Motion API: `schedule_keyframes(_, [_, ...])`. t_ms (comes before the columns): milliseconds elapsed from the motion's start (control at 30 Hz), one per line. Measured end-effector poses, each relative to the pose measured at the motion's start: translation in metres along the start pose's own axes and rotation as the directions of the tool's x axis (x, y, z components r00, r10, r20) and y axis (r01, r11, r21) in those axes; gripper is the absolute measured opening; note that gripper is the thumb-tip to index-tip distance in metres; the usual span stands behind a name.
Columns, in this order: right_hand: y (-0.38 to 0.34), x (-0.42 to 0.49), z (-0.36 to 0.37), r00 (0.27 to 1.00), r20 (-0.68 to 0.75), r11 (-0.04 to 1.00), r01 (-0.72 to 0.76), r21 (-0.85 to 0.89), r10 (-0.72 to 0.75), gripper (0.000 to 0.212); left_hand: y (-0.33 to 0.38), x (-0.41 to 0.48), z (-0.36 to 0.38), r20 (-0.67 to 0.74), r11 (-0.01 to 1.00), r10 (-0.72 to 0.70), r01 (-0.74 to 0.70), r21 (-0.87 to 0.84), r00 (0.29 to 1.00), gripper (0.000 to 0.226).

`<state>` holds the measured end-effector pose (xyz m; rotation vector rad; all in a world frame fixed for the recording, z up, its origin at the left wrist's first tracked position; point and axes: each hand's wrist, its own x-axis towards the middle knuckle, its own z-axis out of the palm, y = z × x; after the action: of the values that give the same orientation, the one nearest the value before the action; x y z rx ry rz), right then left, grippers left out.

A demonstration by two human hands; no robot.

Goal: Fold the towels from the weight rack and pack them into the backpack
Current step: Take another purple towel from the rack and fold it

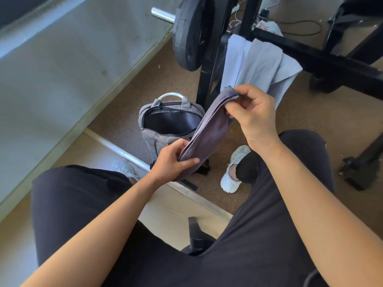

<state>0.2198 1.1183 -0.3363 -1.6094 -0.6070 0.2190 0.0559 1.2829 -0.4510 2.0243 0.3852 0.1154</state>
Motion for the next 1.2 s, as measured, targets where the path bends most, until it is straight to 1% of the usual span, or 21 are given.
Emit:
schedule_keyframes(100, [0.008,0.004,-0.003,0.999,-0.043,0.995,-0.036,-0.090,0.033,0.018,0.010,-0.003,-0.016,0.180,1.000,0.020,-0.017,-0.018,0.984,0.027])
schedule_keyframes(200, [0.020,0.007,0.001,0.995,-0.064,0.981,-0.084,-0.176,0.074,0.021,0.019,-0.010,-0.026,0.327,0.981,-0.062,0.119,-0.156,0.943,0.016])
schedule_keyframes(267, [0.031,0.010,0.007,0.991,-0.049,0.975,-0.129,-0.182,0.122,0.023,0.028,-0.015,-0.032,0.374,0.934,-0.091,0.210,-0.290,0.923,0.011])
schedule_keyframes(300, [0.038,0.011,0.010,0.987,-0.029,0.971,-0.163,-0.175,0.161,0.026,0.034,-0.018,-0.035,0.397,0.901,-0.095,0.249,-0.356,0.913,0.003])
schedule_keyframes(367, [0.052,0.013,0.015,0.962,0.062,0.954,-0.254,-0.160,0.267,0.037,0.044,-0.022,-0.039,0.418,0.822,-0.104,0.314,-0.474,0.902,0.009])
schedule_keyframes(433, [0.061,0.012,0.020,0.908,0.188,0.925,-0.353,-0.144,0.375,0.059,0.049,-0.025,-0.042,0.411,0.748,-0.138,0.367,-0.553,0.901,0.016])
schedule_keyframes(500, [0.066,0.010,0.023,0.835,0.310,0.891,-0.427,-0.156,0.454,0.069,0.051,-0.026,-0.044,0.380,0.689,-0.172,0.387,-0.613,0.909,0.021])
schedule_keyframes(567, [0.066,0.007,0.024,0.776,0.371,0.860,-0.474,-0.190,0.510,0.063,0.052,-0.026,-0.047,0.335,0.642,-0.211,0.389,-0.661,0.918,0.025])
schedule_keyframes(633, [0.062,0.002,0.024,0.756,0.362,0.838,-0.492,-0.235,0.545,0.049,0.051,-0.026,-0.051,0.266,0.604,-0.274,0.381,-0.700,0.924,0.034])
schedule_keyframes(700, [0.054,-0.006,0.026,0.760,0.260,0.795,-0.511,-0.326,0.595,0.028,0.050,-0.024,-0.054,0.190,0.582,-0.306,0.341,-0.738,0.933,0.038])
schedule_keyframes(733, [0.052,-0.009,0.026,0.745,0.201,0.755,-0.547,-0.363,0.636,0.025,0.049,-0.023,-0.055,0.162,0.568,-0.309,0.319,-0.759,0.937,0.039])
schedule_keyframes(767, [0.049,-0.013,0.025,0.694,0.170,0.696,-0.611,-0.376,0.700,0.031,0.049,-0.022,-0.057,0.145,0.552,-0.314,0.305,-0.776,0.938,0.039])
schedule_keyframes(800, [0.047,-0.016,0.023,0.616,0.194,0.640,-0.681,-0.356,0.763,0.041,0.049,-0.022,-0.059,0.133,0.542,-0.315,0.293,-0.788,0.940,0.037])
schedule_keyframes(833, [0.043,-0.019,0.021,0.540,0.279,0.607,-0.732,-0.309,0.794,0.052,0.049,-0.022,-0.060,0.122,0.536,-0.320,0.285,-0.794,0.940,0.034])
schedule_keyframes(867, [0.043,-0.022,0.020,0.488,0.394,0.599,-0.765,-0.237,0.779,0.061,0.047,-0.023,-0.061,0.113,0.537,-0.316,0.276,-0.797,0.942,0.033])
schedule_keyframes(900, [0.042,-0.024,0.021,0.471,0.494,0.609,-0.777,-0.160,0.731,0.063,0.046,-0.023,-0.062,0.108,0.543,-0.322,0.277,-0.793,0.941,0.033])
schedule_keyframes(967, [0.039,-0.029,0.027,0.510,0.591,0.646,-0.763,-0.024,0.625,0.058,0.040,-0.023,-0.063,0.093,0.572,-0.336,0.282,-0.771,0.937,0.039])
schedule_keyframes(1033, [0.039,-0.032,0.035,0.588,0.604,0.686,-0.722,0.091,0.538,0.050,0.039,-0.024,-0.063,0.074,0.600,-0.343,0.279,-0.750,0.937,0.050])
schedule_keyframes(1100, [0.037,-0.033,0.040,0.668,0.573,0.716,-0.672,0.191,0.475,0.033,0.039,-0.024,-0.063,0.059,0.615,-0.349,0.276,-0.739,0.935,0.056])
schedule_keyframes(1133, [0.036,-0.033,0.041,0.704,0.542,0.724,-0.650,0.231,0.459,0.027,0.040,-0.023,-0.062,0.043,0.614,-0.344,0.260,-0.745,0.938,0.048])
schedule_keyframes(1200, [0.036,-0.034,0.040,0.776,0.479,0.781,-0.570,0.256,0.410,0.027,0.040,-0.021,-0.061,-0.033,0.633,-0.348,0.209,-0.746,0.937,0.027])
